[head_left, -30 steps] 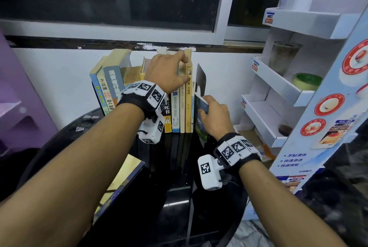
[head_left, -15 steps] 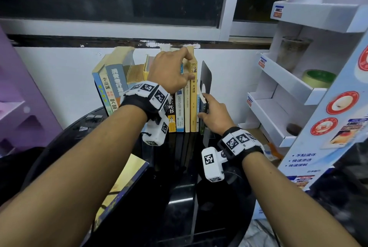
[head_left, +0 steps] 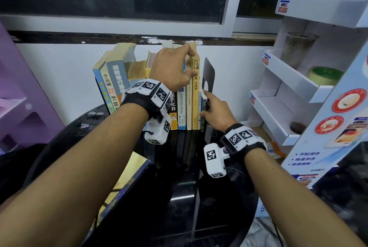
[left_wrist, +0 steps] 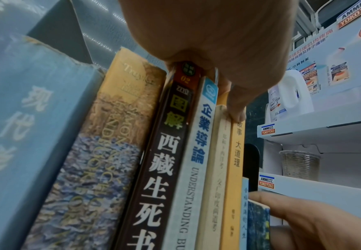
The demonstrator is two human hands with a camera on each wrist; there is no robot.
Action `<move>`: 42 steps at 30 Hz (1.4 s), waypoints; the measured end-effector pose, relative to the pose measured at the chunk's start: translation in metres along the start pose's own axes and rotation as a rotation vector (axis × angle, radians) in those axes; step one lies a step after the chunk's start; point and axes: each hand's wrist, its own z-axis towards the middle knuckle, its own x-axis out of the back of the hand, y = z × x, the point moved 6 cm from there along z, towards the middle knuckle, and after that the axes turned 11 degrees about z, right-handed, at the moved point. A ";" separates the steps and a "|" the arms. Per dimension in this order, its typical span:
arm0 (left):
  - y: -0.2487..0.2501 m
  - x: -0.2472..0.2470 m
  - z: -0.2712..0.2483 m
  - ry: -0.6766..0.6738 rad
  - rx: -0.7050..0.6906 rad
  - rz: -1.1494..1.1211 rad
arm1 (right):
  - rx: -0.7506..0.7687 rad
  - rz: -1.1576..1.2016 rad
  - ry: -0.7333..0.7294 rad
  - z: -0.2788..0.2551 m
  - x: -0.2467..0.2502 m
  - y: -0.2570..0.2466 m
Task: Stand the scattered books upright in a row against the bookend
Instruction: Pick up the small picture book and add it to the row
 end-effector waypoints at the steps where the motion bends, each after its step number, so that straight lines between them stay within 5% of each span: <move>1: 0.000 0.000 0.000 -0.003 0.004 -0.002 | 0.009 0.006 0.015 0.000 0.000 0.001; 8: 0.002 0.003 -0.001 0.012 -0.009 -0.005 | 0.054 0.098 0.134 0.001 0.002 -0.002; 34: 0.005 0.006 -0.004 0.044 -0.027 -0.003 | 0.015 0.137 0.057 0.006 -0.007 0.020; 42: 0.006 0.005 -0.003 0.026 -0.046 0.008 | -0.007 0.077 0.138 0.004 -0.004 0.020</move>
